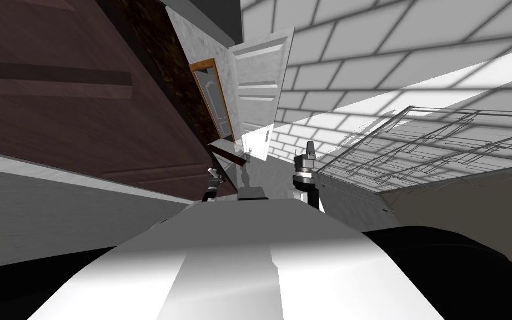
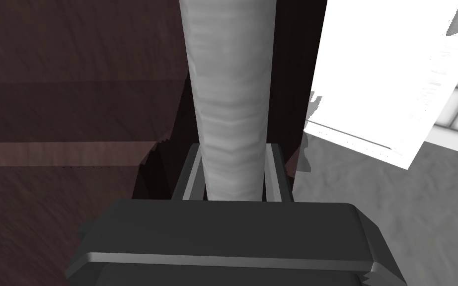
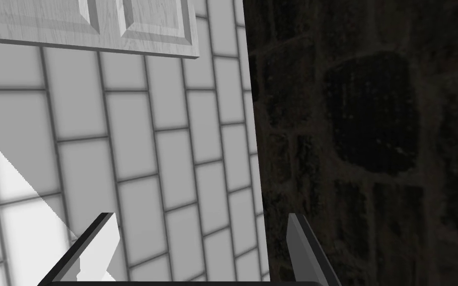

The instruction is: Pull the door open

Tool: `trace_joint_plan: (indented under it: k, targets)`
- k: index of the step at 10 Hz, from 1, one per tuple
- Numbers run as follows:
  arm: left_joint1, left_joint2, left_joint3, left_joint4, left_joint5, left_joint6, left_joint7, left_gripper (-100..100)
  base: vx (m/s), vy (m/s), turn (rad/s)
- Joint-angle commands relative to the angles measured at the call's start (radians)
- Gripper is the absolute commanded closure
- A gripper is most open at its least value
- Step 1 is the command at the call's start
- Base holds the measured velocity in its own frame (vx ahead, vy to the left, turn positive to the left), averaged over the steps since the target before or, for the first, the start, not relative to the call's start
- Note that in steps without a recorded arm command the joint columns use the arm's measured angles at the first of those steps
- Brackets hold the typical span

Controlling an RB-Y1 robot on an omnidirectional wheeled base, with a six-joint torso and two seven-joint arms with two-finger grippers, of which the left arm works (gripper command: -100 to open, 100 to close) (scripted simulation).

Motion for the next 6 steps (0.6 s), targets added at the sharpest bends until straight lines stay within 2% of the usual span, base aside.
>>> trace_joint_plan:
  k: [1, 6]
  targets:
    - [0.012, 0.012, -0.018, -0.012, -0.01, -0.01, 0.016, 100, -0.188, 0.037, -0.063]
    - [0.039, 0.058, -0.086, -0.034, -0.045, -0.052, 0.08, 100, -0.2, 0.056, -0.064]
